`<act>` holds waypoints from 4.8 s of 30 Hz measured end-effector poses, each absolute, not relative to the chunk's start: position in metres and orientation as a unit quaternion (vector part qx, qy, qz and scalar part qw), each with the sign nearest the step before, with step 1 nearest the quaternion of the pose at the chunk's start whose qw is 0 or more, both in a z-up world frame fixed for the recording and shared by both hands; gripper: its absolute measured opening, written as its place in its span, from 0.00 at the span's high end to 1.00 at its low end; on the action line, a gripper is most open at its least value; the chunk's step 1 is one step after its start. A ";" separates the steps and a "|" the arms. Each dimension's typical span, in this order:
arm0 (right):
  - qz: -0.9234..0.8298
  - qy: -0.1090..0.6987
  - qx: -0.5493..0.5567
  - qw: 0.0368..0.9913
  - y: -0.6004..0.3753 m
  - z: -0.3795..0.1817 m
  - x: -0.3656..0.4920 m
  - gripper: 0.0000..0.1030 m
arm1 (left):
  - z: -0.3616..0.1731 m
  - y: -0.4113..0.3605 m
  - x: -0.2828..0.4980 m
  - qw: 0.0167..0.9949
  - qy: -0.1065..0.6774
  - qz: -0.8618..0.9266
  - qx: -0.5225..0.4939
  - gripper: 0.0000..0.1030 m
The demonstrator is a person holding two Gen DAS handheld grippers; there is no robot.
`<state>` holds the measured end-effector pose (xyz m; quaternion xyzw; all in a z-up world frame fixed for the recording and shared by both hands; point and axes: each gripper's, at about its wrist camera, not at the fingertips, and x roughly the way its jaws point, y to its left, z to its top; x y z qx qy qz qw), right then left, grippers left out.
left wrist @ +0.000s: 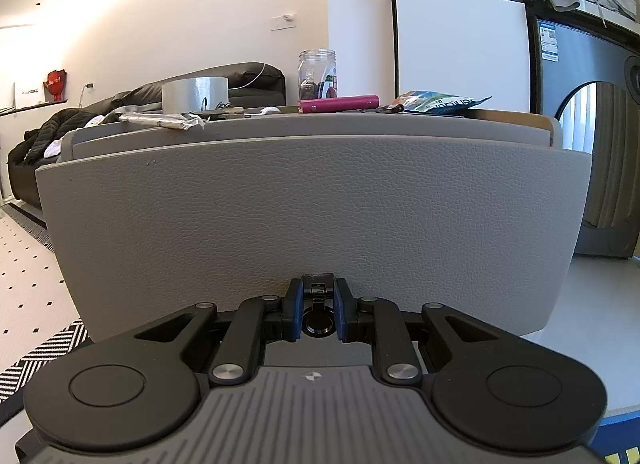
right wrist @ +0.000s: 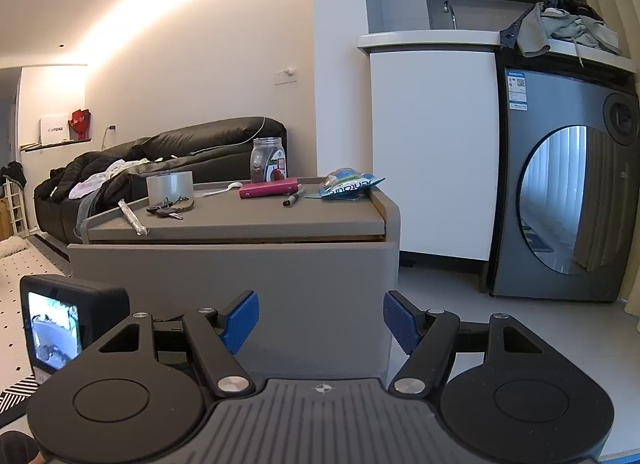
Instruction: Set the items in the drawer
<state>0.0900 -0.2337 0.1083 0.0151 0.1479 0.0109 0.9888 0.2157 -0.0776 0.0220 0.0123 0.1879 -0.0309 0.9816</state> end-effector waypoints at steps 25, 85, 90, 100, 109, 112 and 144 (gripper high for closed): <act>0.000 0.150 0.016 0.988 -0.240 0.107 0.089 0.30 | 0.020 -0.076 0.247 0.982 0.186 -0.033 0.005 0.82; 0.001 0.130 -0.012 0.991 -0.201 0.114 0.061 0.30 | 0.153 0.004 0.076 0.994 0.096 -0.051 -0.006 0.00; -0.002 0.112 -0.006 0.994 -0.192 0.127 0.044 0.29 | 0.154 0.011 0.054 0.995 0.091 -0.050 -0.014 0.00; 0.005 0.088 -0.005 0.996 -0.179 0.141 0.003 0.25 | 0.156 0.026 0.006 0.994 0.090 -0.059 -0.021 0.00; 0.013 0.075 -0.003 0.997 -0.171 0.148 -0.026 0.24 | 0.157 0.031 -0.024 0.994 0.086 -0.059 -0.013 0.00; 0.019 0.075 -0.004 0.997 -0.167 0.148 -0.031 0.24 | 0.153 0.030 -0.029 0.994 0.093 -0.052 -0.002 0.00; 0.020 0.081 -0.014 0.996 -0.154 0.146 -0.043 0.24 | 0.146 0.030 -0.035 0.992 0.104 -0.070 0.001 0.00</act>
